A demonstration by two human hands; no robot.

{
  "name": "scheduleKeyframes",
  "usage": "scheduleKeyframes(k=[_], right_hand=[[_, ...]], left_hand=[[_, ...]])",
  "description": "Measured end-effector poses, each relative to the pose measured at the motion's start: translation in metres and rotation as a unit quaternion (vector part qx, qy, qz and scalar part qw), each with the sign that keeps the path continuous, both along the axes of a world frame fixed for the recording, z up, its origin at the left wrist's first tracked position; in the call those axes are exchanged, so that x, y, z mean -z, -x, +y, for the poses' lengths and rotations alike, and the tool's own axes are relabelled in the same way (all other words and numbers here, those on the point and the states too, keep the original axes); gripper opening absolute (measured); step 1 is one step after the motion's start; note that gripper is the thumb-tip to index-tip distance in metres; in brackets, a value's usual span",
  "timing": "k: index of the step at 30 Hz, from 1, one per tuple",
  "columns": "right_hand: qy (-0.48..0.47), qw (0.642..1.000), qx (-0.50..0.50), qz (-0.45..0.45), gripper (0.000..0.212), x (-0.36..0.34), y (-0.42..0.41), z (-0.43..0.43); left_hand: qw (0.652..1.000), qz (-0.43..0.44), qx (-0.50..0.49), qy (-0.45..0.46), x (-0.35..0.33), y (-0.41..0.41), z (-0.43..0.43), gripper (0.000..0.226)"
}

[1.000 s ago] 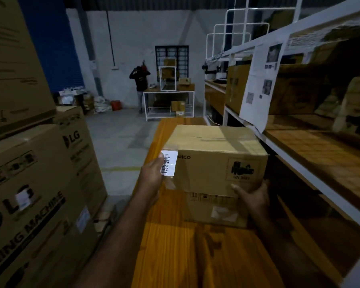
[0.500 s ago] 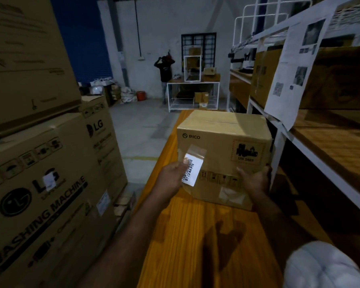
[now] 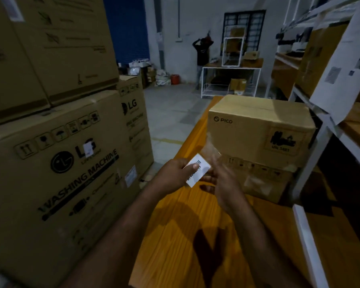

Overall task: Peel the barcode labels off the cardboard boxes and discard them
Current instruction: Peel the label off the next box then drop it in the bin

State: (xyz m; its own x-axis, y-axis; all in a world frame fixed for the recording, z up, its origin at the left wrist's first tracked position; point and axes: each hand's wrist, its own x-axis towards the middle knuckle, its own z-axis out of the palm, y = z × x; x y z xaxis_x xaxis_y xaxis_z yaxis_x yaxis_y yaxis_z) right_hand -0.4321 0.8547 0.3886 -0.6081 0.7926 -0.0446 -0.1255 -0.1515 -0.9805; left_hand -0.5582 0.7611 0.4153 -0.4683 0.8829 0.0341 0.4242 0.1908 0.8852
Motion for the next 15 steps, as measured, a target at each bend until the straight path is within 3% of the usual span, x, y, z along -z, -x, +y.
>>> scheduleKeyframes(k=[3,10,15], right_hand=[[-0.058,0.997,-0.043,-0.019,0.011,0.0,0.015,-0.017],[-0.062,0.977,-0.197,-0.061,0.013,0.019,0.07,-0.097],[-0.125,0.922,-0.343,-0.13,0.007,0.053,0.112,-0.201]], left_hand=[[0.998,0.001,-0.01,0.054,0.004,0.015,-0.032,0.031],[0.985,-0.073,-0.132,0.085,0.029,0.06,-0.174,0.009],[0.956,-0.152,-0.222,0.12,0.08,0.069,-0.314,0.007]])
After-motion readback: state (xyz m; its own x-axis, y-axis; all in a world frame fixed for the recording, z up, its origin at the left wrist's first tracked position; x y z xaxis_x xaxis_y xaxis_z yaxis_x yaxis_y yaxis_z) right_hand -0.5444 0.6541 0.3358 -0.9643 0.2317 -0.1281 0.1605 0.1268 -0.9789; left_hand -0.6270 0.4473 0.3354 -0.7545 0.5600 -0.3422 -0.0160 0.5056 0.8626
